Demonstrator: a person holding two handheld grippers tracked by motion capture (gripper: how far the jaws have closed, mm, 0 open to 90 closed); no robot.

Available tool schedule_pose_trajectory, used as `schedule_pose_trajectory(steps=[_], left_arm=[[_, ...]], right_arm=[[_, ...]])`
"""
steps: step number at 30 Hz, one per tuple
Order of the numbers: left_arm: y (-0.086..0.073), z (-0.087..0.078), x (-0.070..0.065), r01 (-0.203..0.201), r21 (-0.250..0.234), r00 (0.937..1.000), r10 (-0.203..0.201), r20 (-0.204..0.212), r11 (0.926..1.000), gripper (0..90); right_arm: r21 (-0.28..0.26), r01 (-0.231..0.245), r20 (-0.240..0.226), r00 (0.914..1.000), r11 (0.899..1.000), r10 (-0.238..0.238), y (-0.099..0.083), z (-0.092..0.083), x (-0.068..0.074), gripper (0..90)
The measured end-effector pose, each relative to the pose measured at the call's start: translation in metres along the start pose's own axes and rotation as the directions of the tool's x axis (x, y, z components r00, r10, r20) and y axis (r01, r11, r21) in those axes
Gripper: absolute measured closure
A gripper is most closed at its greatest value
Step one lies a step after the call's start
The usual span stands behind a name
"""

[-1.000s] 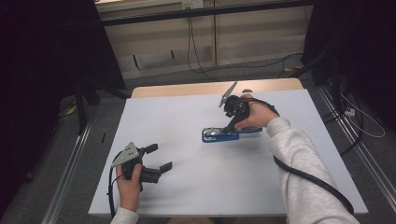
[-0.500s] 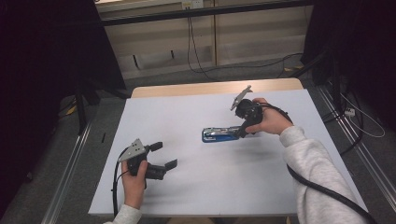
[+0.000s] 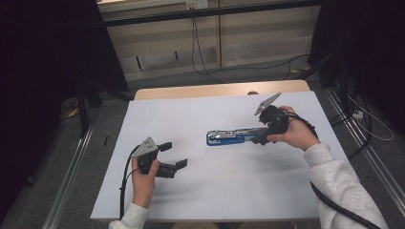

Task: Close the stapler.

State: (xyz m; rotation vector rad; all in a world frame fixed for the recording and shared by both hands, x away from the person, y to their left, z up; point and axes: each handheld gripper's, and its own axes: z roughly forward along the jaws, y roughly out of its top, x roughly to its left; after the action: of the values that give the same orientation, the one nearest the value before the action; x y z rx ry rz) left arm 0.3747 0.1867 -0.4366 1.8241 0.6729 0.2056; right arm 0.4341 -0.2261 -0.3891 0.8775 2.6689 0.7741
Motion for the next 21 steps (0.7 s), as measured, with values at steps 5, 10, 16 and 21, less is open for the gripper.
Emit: schedule_pose_trajectory(steps=[5,10,16,21], left_arm=[[0.004,0.011,-0.002,-0.02,0.035,0.9998,0.02,0.005,0.9992,2.4],[0.004,0.021,0.0,0.012,0.049,0.9998,-0.011,-0.016,0.9987,2.8],[0.007,0.03,0.003,0.017,0.062,0.9988,-0.015,-0.046,0.998,3.5],[0.008,0.041,0.006,0.041,0.092,0.9972,-0.035,-0.066,0.9949,3.7]], right_arm=[[-0.02,-0.031,0.018,0.9993,0.999,0.032,-0.016,-0.001,0.0,9.8],[-0.039,-0.074,0.043,0.9962,0.996,0.076,-0.034,-0.001,0.002,11.4],[-0.05,-0.107,0.071,0.9914,0.993,0.11,-0.052,-0.003,0.004,11.9],[-0.092,-0.16,0.091,0.9815,0.983,0.168,-0.065,-0.005,0.002,14.8]])
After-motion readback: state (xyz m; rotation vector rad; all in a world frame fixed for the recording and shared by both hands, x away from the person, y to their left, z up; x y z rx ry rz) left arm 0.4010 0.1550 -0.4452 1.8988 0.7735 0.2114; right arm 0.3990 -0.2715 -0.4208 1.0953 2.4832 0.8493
